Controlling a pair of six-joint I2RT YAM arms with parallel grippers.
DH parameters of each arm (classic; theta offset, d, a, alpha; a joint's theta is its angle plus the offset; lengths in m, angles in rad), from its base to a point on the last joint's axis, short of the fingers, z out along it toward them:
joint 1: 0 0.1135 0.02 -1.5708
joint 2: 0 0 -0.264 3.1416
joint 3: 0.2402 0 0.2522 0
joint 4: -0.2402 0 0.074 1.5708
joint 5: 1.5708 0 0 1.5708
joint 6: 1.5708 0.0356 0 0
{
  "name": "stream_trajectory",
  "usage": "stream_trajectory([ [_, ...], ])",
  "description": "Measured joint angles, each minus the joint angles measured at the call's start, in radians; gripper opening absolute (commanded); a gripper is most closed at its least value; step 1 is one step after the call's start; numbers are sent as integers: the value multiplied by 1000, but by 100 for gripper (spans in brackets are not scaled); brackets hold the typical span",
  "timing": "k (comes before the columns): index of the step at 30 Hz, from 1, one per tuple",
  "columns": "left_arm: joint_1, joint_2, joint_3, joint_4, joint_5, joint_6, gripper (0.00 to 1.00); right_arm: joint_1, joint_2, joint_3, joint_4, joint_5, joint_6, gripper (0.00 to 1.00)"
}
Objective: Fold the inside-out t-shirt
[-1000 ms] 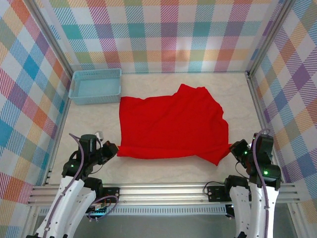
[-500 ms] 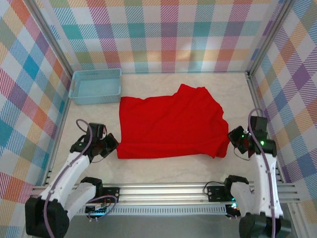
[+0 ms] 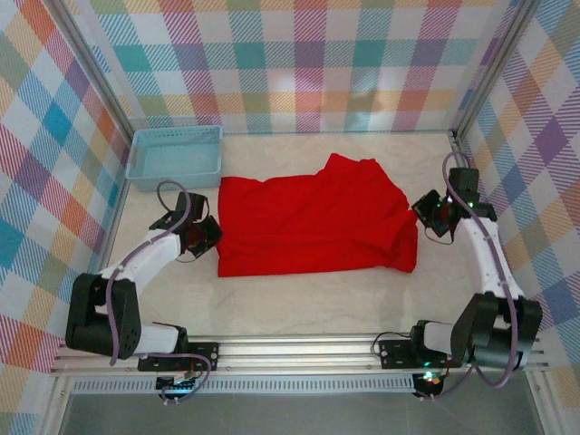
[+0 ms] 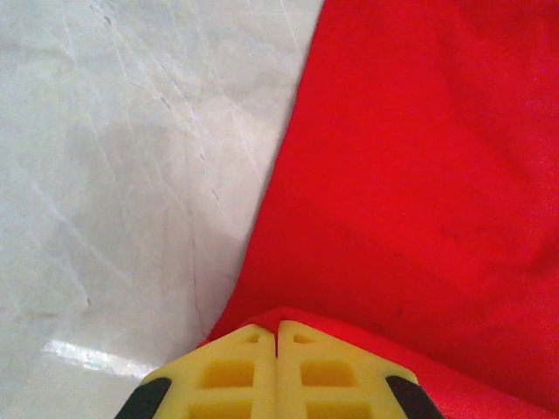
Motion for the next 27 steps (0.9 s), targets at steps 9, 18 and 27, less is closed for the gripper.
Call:
stream_trajectory([
  [9, 0, 87, 70, 6, -75, 13, 39, 72, 245, 178, 36, 8, -66, 35],
  [18, -39, 41, 122, -85, -101, 66, 68, 80, 160, 125, 3, 90, -141, 59],
  [27, -257, -97, -37, 11, -38, 41, 64, 103, -40, -173, -20, 76, -153, 57],
])
